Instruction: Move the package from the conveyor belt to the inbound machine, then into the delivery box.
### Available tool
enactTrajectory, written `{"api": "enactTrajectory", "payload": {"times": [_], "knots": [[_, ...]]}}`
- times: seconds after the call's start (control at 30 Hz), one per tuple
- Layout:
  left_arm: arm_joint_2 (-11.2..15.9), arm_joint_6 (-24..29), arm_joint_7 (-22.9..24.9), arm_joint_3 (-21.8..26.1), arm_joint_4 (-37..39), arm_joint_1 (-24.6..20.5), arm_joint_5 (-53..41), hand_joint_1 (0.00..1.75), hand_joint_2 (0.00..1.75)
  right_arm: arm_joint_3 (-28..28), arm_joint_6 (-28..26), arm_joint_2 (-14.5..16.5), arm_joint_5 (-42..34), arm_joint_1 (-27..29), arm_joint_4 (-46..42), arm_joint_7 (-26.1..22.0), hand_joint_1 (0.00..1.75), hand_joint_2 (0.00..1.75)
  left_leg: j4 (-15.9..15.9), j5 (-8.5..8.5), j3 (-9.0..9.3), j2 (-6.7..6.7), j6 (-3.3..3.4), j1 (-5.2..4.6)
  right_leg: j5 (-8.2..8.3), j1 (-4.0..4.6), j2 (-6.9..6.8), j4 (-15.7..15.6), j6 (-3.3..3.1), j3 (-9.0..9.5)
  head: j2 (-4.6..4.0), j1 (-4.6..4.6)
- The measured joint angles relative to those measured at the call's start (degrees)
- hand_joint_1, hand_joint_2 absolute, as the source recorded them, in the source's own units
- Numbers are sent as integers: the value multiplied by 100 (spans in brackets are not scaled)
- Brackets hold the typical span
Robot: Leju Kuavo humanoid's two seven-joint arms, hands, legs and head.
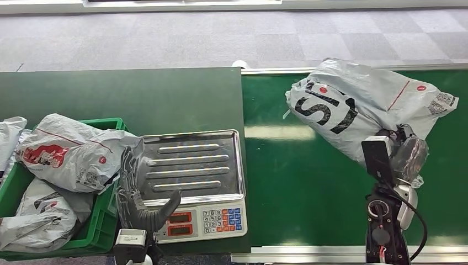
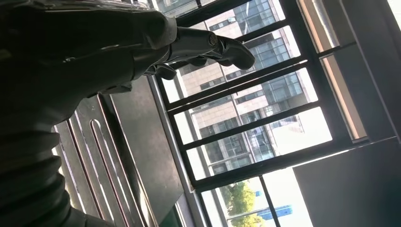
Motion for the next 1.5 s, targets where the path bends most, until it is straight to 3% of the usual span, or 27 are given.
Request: {"api": "enactTrajectory", "payload": {"times": [0.17,0.3,0.5,0.67,0.7,0.83,0.87,1.23,1.5], "knots": [[2,33,-50,63,-20,-179,-106,0,175,1070,1029,227,655,-51,-235,-283,175,175,-1,3,5,0,-3,6,0,6,1,1,-1,1,0,-1],[11,125,-50,120,-43,-376,-281,0,175,2073,1378,461,1013,-154,-188,-282,175,175,-3,9,-2,-6,-10,14,0,14,-5,4,-2,-1,0,2],[74,401,-50,325,-283,-657,-415,0,175,3460,1804,946,892,-433,163,-369,175,175,-4,10,-2,-2,-13,15,0,15,-1,5,-3,-6,0,1],[130,543,-50,515,-533,-692,-368,0,175,4166,2054,1182,551,-603,309,-499,175,175,-4,10,-3,-2,-13,14,-1,14,-1,5,-4,-6,0,3],[136,544,-50,552,-572,-694,-353,0,175,4279,2110,1198,487,-616,311,-516,165,175,-4,10,-3,-2,-13,14,-1,13,-1,4,-4,-6,0,3],[138,530,-50,682,-680,-694,-337,0,175,4645,2284,1231,314,-644,304,-435,8,175,-3,10,-3,-2,-13,13,-1,12,-2,4,-4,-6,0,3],[133,524,-50,715,-701,-693,-337,0,175,4706,2304,1236,287,-660,308,-379,0,175,-3,10,-3,-3,-13,13,-1,12,-2,4,-4,-6,0,3],[50,423,-50,1004,-901,-615,-347,0,175,4930,2065,1262,390,-851,573,202,0,175,-3,10,-2,-3,-13,13,-1,13,-1,4,-5,-6,0,3],[5,405,-21,1096,-987,-522,-397,0,175,4729,1697,1265,384,-909,826,730,0,175,-3,10,-1,-3,-13,13,-1,12,-1,4,-5,-7,0,3]]}}
